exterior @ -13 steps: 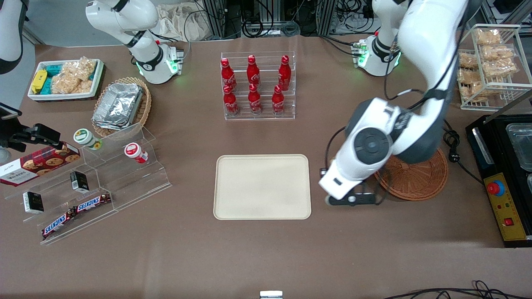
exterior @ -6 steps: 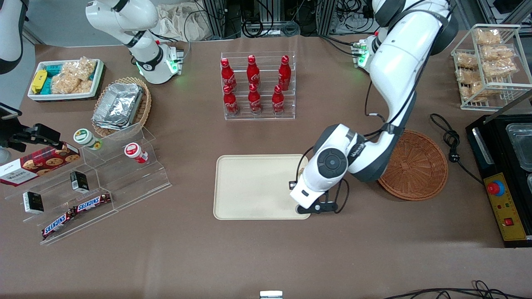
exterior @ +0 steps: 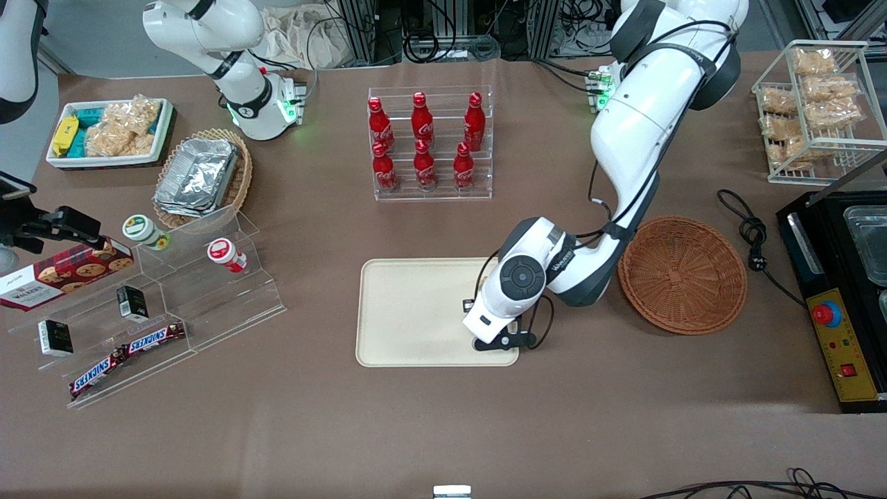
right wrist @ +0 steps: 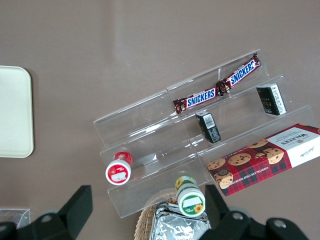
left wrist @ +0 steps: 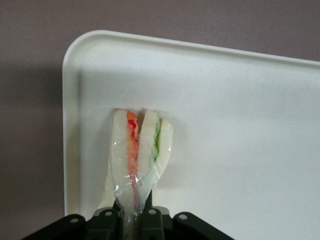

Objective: Place sandwich from basket to tray
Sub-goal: 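Lower the sandwich onto the tray and open the left gripper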

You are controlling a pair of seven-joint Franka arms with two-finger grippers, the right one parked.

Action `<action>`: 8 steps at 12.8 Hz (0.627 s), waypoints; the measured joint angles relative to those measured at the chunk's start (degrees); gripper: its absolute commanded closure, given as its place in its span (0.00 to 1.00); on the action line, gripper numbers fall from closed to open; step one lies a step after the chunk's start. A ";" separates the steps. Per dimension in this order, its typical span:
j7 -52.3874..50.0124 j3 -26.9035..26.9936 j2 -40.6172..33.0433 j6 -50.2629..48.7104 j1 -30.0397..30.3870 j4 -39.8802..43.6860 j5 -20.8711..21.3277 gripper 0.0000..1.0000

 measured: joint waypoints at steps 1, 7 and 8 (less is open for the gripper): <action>-0.16 0.00 0.00 0.00 0.02 0.26 0.01 0.00; -0.30 0.14 -0.81 -0.06 0.53 2.63 0.05 0.00; -0.30 0.17 -1.46 -0.14 0.95 2.98 0.06 0.00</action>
